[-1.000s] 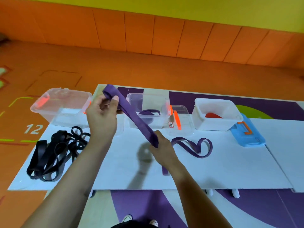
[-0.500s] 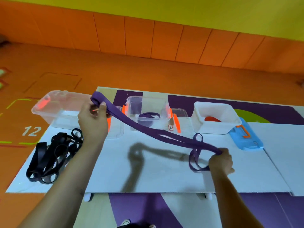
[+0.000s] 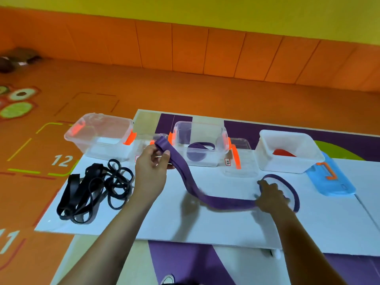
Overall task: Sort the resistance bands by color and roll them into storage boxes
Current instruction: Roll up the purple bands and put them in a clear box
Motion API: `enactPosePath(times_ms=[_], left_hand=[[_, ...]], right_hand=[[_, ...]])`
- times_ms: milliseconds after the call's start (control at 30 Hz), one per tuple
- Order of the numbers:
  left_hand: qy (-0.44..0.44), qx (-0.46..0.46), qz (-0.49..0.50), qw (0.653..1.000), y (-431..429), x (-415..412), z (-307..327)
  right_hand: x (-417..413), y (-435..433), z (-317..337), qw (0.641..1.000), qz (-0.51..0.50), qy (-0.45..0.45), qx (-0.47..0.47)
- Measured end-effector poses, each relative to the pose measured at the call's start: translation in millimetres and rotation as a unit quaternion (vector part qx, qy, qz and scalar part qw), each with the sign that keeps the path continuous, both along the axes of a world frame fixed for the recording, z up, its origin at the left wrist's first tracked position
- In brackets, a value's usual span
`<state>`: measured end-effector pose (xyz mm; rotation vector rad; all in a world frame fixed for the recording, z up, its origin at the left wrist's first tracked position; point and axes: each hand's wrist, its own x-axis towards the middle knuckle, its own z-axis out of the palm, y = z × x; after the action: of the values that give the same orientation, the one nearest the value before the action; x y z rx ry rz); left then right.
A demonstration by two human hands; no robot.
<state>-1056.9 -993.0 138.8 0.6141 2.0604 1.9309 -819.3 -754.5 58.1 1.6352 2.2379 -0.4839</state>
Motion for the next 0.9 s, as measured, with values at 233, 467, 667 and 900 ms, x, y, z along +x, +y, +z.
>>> enactPosePath(times_ms=[233, 467, 667, 900], left_hand=[[-0.013, -0.033, -0.097, 0.995, 1.2, 10.1, -3.9], [-0.043, -0.008, -0.140, 0.989, 1.6, 16.7, -0.6], [-0.051, -0.020, -0.154, 0.987, 0.6, 15.5, -3.6], [-0.039, -0.043, -0.172, 0.983, -0.2, 12.8, 0.8]], right_hand=[[-77.0, -64.4, 31.4, 0.887, 0.047, 0.455, -0.056], [-117.8, -140.7, 49.0, 0.807, 0.093, 0.552, -0.186], [-117.5, -144.3, 47.5, 0.822, 0.106, 0.544, -0.128], [-113.9, -143.1, 45.7, 0.842, 0.099, 0.516, -0.123]])
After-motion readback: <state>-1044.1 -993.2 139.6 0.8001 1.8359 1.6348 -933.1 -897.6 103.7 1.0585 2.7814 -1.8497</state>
